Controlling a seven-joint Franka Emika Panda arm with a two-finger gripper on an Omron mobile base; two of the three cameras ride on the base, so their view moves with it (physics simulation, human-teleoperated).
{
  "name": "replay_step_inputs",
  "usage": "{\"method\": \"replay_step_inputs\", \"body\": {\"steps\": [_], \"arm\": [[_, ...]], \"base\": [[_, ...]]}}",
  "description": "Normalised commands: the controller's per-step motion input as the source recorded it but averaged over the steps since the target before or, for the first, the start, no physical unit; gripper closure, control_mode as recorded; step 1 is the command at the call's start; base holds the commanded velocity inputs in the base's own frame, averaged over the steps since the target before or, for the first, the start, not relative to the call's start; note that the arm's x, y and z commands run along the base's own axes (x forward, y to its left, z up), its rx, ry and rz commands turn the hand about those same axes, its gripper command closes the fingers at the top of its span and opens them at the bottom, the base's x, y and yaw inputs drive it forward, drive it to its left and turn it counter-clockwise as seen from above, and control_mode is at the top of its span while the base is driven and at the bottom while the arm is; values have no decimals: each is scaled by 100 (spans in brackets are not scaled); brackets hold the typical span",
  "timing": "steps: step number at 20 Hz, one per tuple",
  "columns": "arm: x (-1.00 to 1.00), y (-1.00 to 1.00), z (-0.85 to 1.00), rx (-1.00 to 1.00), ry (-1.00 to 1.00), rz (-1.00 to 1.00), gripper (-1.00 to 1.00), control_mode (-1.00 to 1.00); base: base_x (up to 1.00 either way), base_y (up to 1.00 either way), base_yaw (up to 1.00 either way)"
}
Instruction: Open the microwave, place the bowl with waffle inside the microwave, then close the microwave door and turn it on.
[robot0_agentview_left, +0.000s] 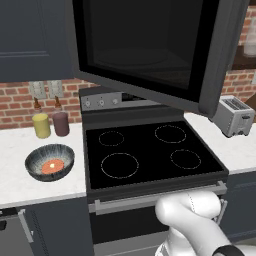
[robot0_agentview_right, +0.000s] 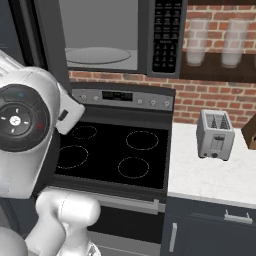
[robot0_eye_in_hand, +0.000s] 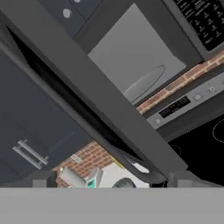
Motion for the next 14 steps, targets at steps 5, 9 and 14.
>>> {"method": "replay_step_inputs", "body": {"steps": [5, 9, 14], "arm": [[23, 0, -10, 13, 18, 15, -100, -100], [71, -7, -21, 21, 12, 18, -100, -100], [51, -61, -8, 36, -3, 27, -100, -100]], "base": [[0, 0, 0], [0, 0, 0], [0, 0, 0]]}}
